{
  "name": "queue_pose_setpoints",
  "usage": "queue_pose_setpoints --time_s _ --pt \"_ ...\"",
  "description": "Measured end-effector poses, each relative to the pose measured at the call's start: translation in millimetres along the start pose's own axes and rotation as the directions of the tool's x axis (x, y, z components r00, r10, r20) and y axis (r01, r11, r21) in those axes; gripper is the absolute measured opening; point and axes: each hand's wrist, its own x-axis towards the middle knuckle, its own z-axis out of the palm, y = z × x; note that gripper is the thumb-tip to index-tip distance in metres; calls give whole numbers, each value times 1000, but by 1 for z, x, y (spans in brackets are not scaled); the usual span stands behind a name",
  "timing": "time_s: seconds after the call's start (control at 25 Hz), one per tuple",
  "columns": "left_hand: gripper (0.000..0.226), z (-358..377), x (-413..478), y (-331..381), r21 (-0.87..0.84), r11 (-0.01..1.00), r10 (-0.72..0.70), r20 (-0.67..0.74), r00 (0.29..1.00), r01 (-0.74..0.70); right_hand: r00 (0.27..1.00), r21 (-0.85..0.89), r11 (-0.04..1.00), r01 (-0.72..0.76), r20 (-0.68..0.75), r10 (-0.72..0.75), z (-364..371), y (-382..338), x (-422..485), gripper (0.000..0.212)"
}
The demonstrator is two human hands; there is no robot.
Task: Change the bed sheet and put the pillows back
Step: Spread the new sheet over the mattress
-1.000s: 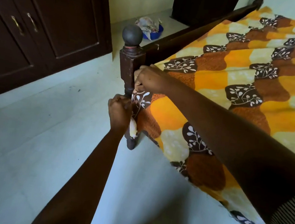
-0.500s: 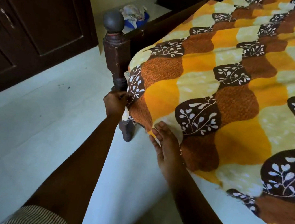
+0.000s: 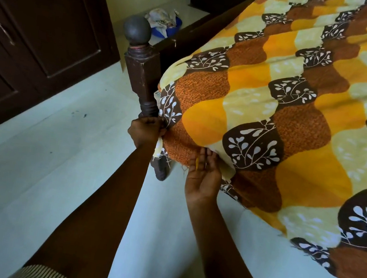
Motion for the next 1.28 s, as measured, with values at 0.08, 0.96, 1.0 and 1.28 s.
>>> queue_pose_setpoints --time_s 0.08,0.96,1.0,1.28 --pt "20 2 -2 8 -63 998 -18 13 1000 19 1000 10 1000 -13 23 13 4 -4 1 33" --pt "11 -14 -24 -23 -530 661 -433 308 847 531 986 -24 994 -104 126 107 6 -27 0 73" --pt "20 -12 -18 -22 -502 682 -426 318 847 532 987 -41 993 -107 115 111 6 -27 0 57" --pt "53 -9 -9 2 -688 252 -333 598 729 680 981 -32 993 -114 153 117 4 -30 0 91"
